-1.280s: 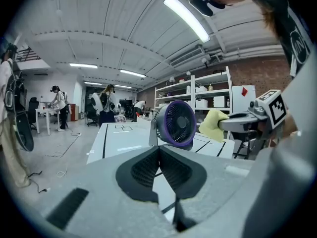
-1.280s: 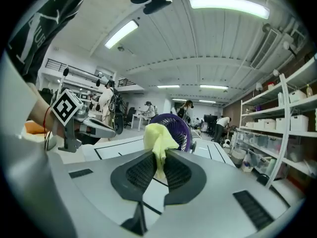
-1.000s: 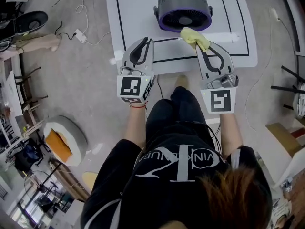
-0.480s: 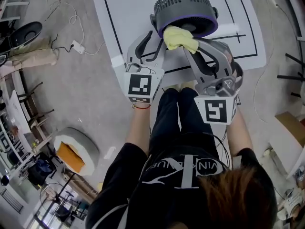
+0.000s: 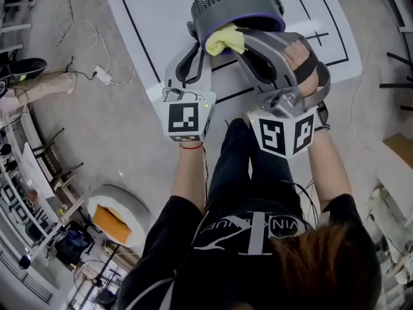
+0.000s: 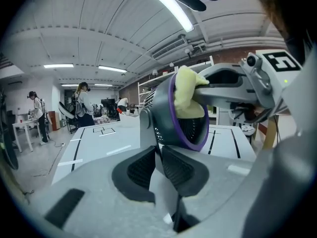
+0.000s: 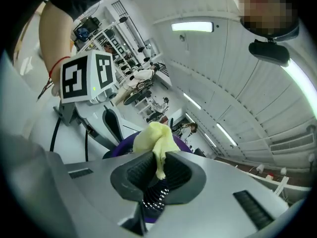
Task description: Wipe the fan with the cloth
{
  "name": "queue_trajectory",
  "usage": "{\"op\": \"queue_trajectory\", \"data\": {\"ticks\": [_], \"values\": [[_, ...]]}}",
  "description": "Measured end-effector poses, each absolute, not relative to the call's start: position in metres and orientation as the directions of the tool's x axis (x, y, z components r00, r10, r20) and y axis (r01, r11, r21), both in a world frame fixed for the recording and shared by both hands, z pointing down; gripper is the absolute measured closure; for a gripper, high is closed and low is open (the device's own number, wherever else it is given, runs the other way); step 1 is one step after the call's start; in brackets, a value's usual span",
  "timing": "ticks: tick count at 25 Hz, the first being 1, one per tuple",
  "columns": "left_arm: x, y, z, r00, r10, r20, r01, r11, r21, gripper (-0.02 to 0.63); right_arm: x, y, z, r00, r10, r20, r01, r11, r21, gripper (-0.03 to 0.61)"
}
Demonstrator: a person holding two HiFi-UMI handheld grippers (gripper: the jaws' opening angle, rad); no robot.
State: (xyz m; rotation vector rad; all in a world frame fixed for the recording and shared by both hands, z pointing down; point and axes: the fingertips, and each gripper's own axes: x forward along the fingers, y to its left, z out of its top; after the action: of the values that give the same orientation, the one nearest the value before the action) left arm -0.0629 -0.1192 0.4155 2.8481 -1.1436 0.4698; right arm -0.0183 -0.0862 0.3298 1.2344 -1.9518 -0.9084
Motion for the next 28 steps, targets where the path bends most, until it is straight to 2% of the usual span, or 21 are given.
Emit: {"op": "queue_trajectory", "data": {"ticks": [5,18,28], "values": [[-0.062,-0.118,0.420,0.689,-0.667,0.284,-0.683,-0.728,-0.053,0.566,-0.012,-0.091,0.335,-0.301,-0.941,0.157,-0.460,0.287,0.840,0.548],[-0.062,-0.123,0.416,0.690,-0.668,0.280,-0.690,-0.723,-0.025,0.568,0.025,-0.097,0.332,-0.119,-0.983,0.138,-0.568,0.181,0.803,0.548],[-0.061,-0.118,0.417,0.690,-0.666,0.282,-0.688,-0.725,-0.029,0.568,0.051,-0.083,0.362,0.030,-0.977,0.213,-0.561,0.159,0.813,0.549]]}}
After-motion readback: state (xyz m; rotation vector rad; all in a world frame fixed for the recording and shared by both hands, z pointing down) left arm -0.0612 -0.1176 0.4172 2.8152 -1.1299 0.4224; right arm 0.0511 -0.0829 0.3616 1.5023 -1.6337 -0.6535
